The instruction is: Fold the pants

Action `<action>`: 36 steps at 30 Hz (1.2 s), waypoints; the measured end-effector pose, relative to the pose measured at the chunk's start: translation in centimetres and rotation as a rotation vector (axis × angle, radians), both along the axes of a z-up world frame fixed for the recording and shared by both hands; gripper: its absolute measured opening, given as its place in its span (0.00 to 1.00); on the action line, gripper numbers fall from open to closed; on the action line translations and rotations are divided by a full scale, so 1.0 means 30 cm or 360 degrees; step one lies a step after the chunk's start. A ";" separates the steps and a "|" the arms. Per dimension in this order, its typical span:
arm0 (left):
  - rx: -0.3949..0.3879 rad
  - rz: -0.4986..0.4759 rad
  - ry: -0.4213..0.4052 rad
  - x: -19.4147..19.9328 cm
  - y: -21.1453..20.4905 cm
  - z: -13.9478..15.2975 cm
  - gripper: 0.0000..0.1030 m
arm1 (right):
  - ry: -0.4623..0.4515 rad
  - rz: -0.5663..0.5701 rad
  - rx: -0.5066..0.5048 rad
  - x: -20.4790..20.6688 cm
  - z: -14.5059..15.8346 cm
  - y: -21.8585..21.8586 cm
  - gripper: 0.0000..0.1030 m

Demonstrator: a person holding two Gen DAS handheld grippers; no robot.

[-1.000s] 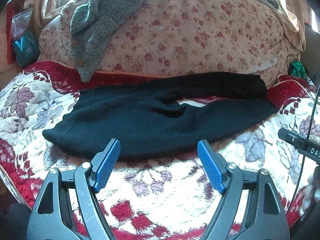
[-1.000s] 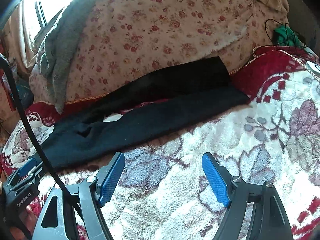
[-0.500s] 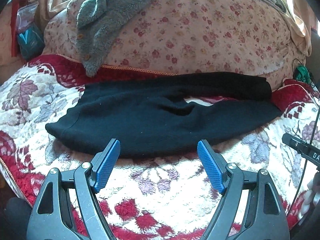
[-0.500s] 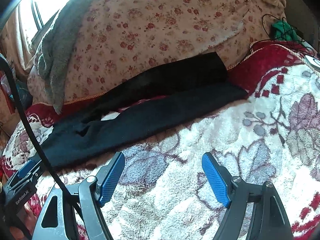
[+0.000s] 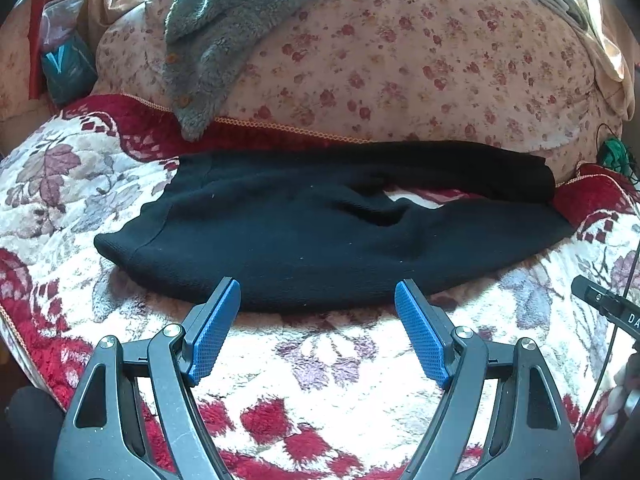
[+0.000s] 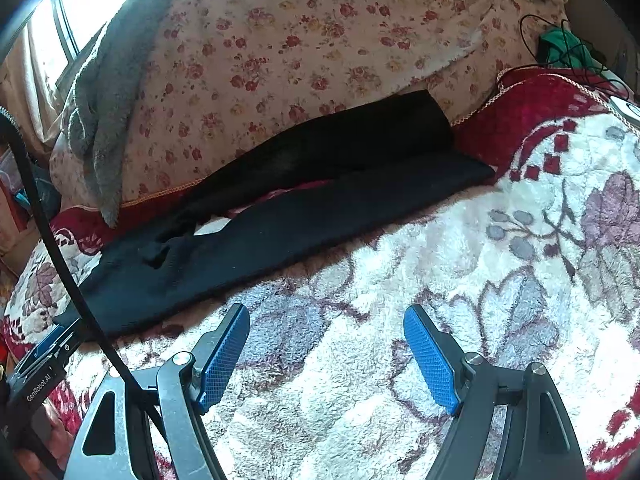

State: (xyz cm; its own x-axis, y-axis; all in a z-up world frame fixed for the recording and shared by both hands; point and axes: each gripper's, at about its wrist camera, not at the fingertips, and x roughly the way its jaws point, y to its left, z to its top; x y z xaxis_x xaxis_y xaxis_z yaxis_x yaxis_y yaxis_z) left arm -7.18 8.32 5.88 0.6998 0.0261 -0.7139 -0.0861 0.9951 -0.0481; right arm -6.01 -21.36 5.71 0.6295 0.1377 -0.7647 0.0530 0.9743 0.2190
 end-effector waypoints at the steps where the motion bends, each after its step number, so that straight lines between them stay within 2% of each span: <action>1: -0.0010 0.0005 0.0008 -0.001 0.009 -0.003 0.78 | 0.0006 -0.0002 0.0000 0.002 -0.004 -0.002 0.76; 9: -0.0173 0.0128 0.0092 -0.005 0.142 -0.035 0.78 | 0.0048 -0.0051 0.0073 0.027 -0.046 -0.065 0.76; 21: -0.0325 0.0280 0.0134 0.030 0.258 -0.089 0.78 | 0.0056 -0.0105 0.0204 0.095 -0.088 -0.154 0.76; 36: -0.0345 0.0356 0.0133 0.134 0.253 -0.112 0.78 | 0.0070 -0.0209 0.0442 0.297 -0.148 -0.335 0.76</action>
State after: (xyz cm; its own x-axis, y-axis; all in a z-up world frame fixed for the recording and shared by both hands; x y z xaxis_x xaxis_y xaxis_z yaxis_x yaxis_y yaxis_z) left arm -3.14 15.92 2.53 0.6326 0.0137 -0.7744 -0.3143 0.9184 -0.2405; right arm 2.91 -31.41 1.28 0.6229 0.2649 -0.7361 0.1899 0.8616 0.4708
